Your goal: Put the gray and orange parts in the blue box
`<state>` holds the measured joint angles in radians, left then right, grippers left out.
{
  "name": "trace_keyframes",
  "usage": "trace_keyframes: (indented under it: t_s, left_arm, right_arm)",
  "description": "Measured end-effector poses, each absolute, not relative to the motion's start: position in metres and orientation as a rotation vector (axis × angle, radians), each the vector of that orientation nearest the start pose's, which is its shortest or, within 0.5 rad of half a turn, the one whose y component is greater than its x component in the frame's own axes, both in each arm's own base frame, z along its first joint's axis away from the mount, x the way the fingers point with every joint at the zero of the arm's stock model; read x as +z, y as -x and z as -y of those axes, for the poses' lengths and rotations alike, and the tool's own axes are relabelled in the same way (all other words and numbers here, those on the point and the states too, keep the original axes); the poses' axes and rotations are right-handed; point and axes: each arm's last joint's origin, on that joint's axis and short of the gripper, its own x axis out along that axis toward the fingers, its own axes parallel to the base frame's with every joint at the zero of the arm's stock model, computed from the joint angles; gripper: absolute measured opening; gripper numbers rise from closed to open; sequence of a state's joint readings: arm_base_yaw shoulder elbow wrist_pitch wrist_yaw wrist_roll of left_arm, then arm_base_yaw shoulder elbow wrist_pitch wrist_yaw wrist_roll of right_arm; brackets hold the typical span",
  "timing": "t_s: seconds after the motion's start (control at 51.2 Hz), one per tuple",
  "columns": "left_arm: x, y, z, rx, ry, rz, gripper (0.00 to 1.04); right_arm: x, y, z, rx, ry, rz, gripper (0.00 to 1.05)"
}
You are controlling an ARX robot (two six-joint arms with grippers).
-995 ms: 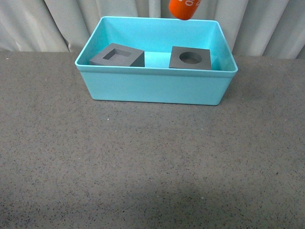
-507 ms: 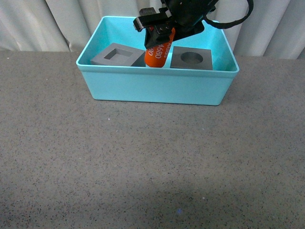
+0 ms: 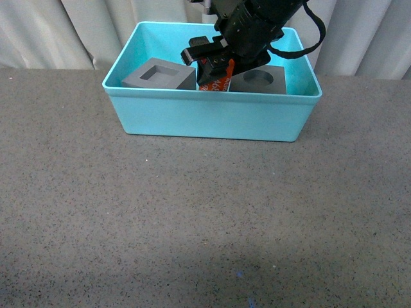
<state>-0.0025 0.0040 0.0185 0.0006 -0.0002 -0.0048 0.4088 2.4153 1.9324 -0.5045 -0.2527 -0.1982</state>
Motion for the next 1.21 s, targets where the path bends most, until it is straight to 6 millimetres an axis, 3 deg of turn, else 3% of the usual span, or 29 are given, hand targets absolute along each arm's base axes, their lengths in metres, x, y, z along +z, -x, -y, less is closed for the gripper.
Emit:
trace_keyframes:
  t_s: [0.156,0.293,0.488,0.683,0.956,1.093,1.21]
  left_arm:
    - [0.17,-0.097,0.0,-0.002,0.005,0.015,0.98]
    - [0.17,-0.097,0.0,-0.002,0.005,0.015,0.98]
    - [0.17,-0.097,0.0,-0.002,0.005,0.015,0.98]
    - [0.17,-0.097,0.0,-0.002,0.005,0.015,0.98]
    - [0.17,-0.097,0.0,-0.002,0.005,0.015,0.98]
    - [0.17,-0.097,0.0,-0.002,0.005,0.015,0.98]
    - [0.169,-0.097,0.0,-0.002,0.005,0.015,0.98]
  right_arm:
    - [0.138,-0.469,-0.212,0.707,0.256,-0.947,0.46]
    - [0.138,-0.469,-0.213,0.711,0.261,-0.942,0.73]
    - [0.139,-0.467,-0.211,0.711,0.25,-0.918,0.97]
    - [0.154,-0.459,-0.2,0.68,0.197,-0.851,0.95]
    - [0.201,-0.435,-0.16,0.492,0.113,-0.633,0.95]
    - [0.218,-0.402,-0.127,0.304,0.095,-0.492,0.95]
    - [0.219,-0.369,-0.101,0.163,0.11,-0.461,0.95]
